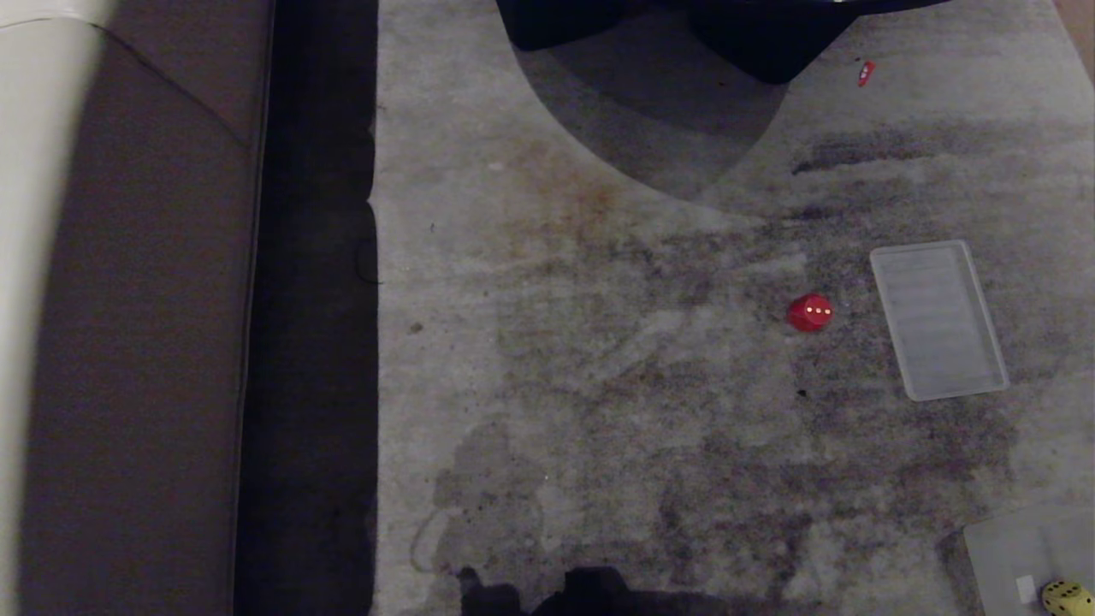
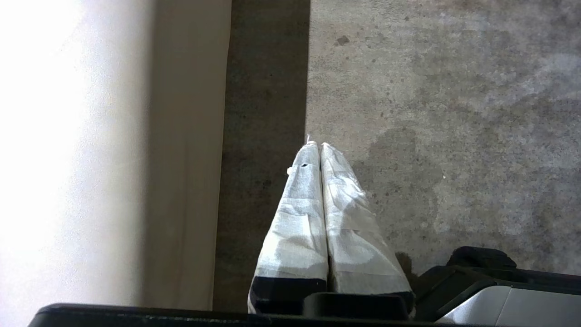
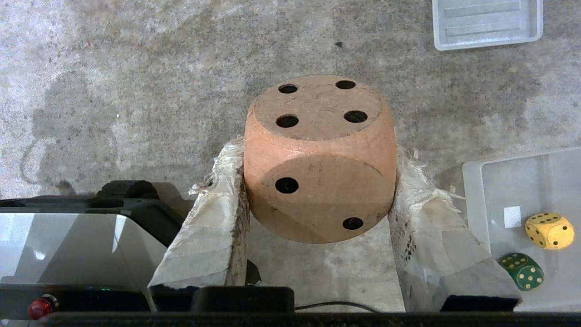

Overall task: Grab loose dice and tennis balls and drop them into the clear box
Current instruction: Put the toys in the box

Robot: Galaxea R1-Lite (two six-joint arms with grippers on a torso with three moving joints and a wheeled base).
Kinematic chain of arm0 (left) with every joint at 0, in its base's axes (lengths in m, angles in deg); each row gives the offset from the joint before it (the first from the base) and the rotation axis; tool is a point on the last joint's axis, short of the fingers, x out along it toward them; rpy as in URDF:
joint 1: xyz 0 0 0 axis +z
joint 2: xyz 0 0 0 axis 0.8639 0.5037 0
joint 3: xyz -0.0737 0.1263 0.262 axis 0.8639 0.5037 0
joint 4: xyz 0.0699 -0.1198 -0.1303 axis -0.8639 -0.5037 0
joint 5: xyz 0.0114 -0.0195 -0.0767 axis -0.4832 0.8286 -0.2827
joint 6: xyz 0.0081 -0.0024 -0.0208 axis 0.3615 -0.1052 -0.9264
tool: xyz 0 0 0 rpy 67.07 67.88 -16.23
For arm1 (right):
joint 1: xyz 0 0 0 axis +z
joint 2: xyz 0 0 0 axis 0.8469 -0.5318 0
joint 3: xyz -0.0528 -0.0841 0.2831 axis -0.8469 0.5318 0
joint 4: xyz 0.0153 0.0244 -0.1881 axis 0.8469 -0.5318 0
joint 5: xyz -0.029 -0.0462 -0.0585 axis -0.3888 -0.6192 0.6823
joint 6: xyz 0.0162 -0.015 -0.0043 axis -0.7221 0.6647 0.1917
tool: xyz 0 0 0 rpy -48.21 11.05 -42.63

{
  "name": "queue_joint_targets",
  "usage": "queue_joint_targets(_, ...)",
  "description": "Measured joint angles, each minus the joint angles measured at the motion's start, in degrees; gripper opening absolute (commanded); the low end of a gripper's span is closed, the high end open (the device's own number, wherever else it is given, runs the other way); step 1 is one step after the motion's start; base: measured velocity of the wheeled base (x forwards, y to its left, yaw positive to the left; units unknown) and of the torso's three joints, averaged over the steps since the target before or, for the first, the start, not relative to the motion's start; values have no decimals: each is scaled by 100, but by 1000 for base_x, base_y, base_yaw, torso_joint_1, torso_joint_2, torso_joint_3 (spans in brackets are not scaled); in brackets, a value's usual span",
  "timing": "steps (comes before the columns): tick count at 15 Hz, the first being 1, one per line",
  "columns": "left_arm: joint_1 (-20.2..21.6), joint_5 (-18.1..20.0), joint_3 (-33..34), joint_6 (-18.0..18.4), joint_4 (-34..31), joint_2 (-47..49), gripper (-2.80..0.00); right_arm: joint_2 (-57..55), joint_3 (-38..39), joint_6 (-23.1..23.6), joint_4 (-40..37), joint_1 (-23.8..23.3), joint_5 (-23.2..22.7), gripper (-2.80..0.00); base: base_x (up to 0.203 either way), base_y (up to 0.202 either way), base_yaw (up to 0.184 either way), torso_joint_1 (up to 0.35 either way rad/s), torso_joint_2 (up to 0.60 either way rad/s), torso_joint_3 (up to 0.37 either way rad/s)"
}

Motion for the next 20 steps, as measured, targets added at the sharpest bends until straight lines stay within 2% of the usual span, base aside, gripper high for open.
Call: queue_joint_targets(20, -2, -1, 0, 2, 2, 0, -280, 5, 2, -30, -16, 2, 1, -280, 0, 0, 0, 0, 0, 2)
